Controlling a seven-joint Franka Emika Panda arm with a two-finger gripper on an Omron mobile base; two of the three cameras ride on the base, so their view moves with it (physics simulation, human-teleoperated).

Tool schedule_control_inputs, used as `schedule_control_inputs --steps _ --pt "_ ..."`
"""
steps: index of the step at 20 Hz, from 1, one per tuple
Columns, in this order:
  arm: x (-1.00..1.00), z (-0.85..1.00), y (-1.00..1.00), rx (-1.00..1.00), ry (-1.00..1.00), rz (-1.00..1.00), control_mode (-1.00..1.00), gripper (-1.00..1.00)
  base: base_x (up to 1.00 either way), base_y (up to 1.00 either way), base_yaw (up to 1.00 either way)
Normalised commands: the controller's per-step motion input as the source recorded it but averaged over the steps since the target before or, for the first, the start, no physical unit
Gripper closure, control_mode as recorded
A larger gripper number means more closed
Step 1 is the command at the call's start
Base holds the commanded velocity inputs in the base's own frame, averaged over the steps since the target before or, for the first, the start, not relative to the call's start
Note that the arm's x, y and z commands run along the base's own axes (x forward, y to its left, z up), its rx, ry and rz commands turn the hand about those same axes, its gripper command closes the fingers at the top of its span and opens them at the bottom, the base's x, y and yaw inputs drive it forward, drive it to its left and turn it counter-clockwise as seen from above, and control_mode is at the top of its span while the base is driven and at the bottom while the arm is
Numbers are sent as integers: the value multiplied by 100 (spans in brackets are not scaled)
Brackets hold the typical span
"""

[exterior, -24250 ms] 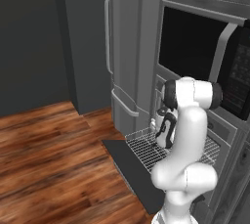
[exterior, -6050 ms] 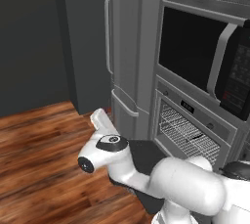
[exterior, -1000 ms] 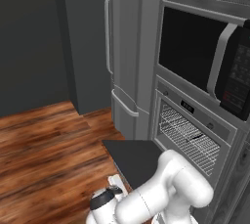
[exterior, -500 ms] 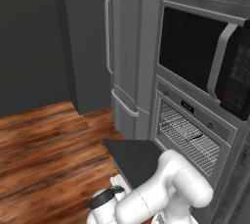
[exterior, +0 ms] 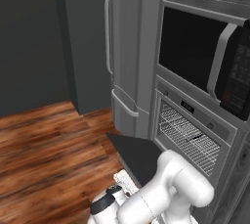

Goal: Place the fish on the bottom rack of the oven, and slide the tray back inside. Close the oven door.

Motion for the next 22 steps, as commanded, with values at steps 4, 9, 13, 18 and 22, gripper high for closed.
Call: schedule_control_inputs --steps 4,9,13,18,22 --pt "0 85 -92 -26 -4 -14 -100 -100 0 0 0" --pt "-3 84 -100 -17 0 -13 -100 -100 0 0 0" --pt "-9 76 -100 -4 0 -6 -100 -100 0 0 0" --pt "-4 69 -100 0 0 0 -100 -100 0 0 0" --pt "0 79 -100 0 0 0 -100 -100 0 0 0"
